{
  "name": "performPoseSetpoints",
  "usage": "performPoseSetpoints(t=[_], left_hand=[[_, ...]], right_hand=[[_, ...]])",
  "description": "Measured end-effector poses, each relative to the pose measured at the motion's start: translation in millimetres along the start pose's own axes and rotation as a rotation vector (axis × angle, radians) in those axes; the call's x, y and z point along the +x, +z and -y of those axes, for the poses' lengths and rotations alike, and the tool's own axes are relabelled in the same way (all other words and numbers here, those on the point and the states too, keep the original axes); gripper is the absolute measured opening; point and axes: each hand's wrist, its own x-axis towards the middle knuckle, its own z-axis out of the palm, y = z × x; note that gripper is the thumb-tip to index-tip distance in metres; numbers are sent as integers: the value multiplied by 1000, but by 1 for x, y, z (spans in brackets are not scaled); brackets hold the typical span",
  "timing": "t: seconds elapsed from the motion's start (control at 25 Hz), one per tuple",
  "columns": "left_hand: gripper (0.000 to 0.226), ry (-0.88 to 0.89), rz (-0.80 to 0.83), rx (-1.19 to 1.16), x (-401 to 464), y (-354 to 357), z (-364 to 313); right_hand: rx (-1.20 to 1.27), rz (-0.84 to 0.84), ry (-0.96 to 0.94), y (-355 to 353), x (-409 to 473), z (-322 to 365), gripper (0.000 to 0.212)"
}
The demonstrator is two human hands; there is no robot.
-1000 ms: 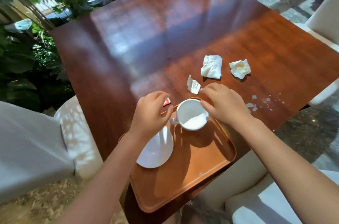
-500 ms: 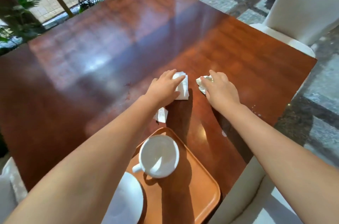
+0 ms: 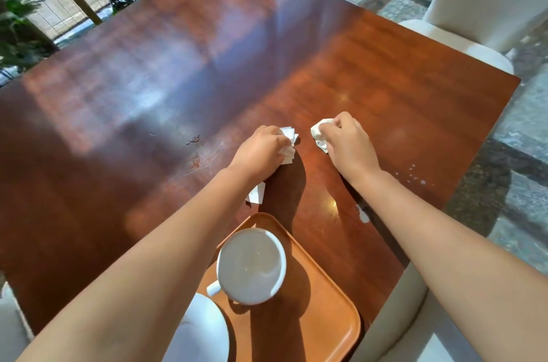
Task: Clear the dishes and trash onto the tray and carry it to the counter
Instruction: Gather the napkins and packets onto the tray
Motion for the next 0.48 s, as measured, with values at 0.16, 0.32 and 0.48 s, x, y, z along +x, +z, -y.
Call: performPoseSetpoints(t=[0.16,0.32,0.48], left_hand=[[25,2,-134,-125,-14,-24,-20],[22,6,-555,-247,-85,-56,-61],[32,-117,-596,-383,-191,-29,-125]], right_hand=[[139,-87,-34,-10,-15,6,24],[249,-123,-266,-35,-88,18,27],[133,5,-445,-42,-168,22,22]])
